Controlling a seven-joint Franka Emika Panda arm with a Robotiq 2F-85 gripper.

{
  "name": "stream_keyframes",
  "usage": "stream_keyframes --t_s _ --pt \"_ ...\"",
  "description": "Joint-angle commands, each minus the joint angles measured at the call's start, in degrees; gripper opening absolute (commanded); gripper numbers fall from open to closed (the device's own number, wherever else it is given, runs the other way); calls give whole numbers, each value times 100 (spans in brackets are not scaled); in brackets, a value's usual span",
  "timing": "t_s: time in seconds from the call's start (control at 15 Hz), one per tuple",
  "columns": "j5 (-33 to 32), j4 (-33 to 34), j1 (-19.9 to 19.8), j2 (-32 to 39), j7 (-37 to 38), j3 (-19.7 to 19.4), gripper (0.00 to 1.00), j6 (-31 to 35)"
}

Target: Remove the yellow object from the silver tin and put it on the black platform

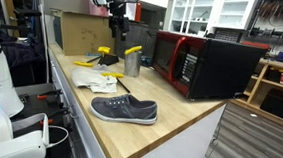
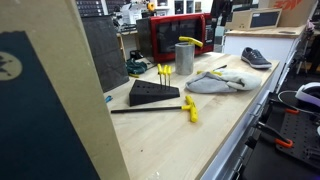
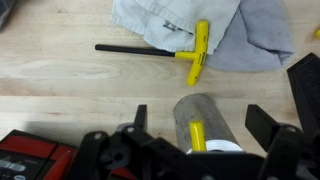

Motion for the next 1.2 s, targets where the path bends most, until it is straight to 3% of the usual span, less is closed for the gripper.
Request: stream_keyframes --t_s 0.0,0.33,1.13 --pt "-10 397 -17 475 -253 27 100 291" --pt "116 803 44 1057 -477 93 100 676" --pt "460 1796 8 2241 -594 383 99 662"
